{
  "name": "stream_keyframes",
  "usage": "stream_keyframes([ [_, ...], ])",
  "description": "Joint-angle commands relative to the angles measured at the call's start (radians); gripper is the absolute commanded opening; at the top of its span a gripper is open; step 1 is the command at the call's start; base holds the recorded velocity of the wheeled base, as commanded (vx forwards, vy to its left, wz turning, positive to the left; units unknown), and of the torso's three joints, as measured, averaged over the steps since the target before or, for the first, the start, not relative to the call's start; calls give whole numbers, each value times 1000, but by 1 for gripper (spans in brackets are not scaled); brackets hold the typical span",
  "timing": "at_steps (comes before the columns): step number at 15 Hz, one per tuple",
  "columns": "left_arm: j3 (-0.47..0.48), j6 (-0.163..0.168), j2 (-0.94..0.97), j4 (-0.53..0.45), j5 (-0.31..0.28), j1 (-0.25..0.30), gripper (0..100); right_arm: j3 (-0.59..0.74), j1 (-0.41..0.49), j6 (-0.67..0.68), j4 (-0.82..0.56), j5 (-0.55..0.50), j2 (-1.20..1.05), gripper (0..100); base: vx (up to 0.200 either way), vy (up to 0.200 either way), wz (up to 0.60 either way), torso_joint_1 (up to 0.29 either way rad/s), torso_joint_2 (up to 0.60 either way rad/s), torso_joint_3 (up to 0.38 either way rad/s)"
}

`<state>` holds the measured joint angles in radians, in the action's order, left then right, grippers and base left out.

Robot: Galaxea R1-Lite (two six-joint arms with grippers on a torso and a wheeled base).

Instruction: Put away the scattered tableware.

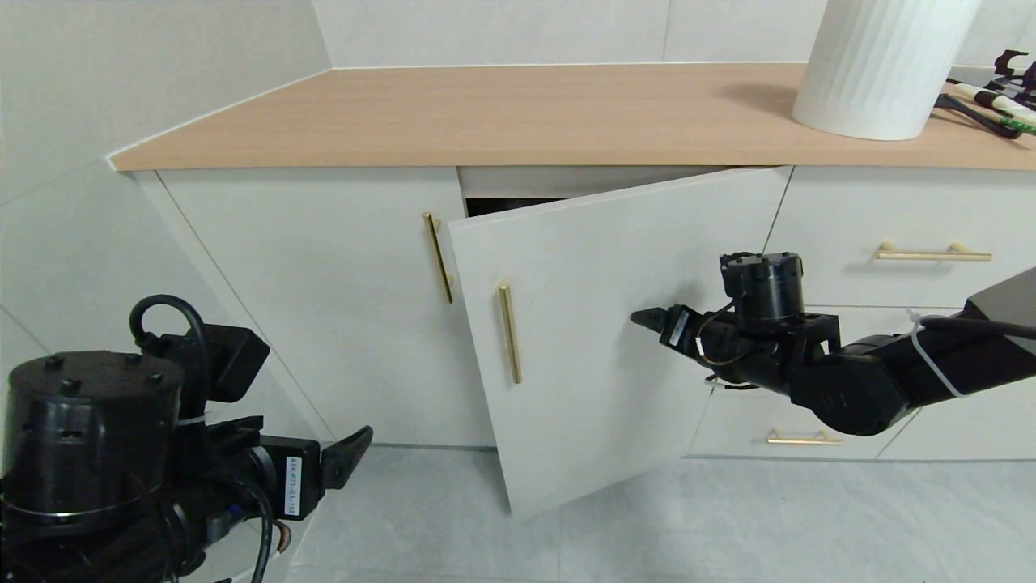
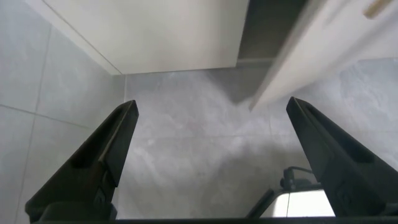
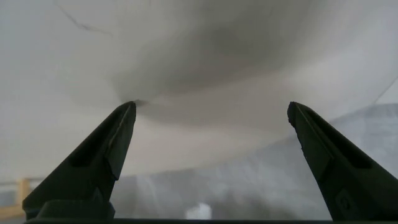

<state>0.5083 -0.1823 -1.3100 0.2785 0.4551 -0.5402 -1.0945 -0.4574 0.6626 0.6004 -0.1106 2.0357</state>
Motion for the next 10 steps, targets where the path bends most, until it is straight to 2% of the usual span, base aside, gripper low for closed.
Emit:
stream_keyframes([
  [1, -1, 0, -2, 1, 0, 0, 100, -39, 2, 15, 22, -37, 37, 100, 0, 0, 0, 0, 0, 0],
  [5, -2, 0, -3, 1, -1, 0, 100, -122, 6, 28, 29, -162, 104, 100, 0, 0, 0, 0, 0, 0],
  [10, -5, 1, -3, 1, -1, 0, 100, -182, 13, 35, 24, -236, 136, 100, 0, 0, 0, 0, 0, 0],
])
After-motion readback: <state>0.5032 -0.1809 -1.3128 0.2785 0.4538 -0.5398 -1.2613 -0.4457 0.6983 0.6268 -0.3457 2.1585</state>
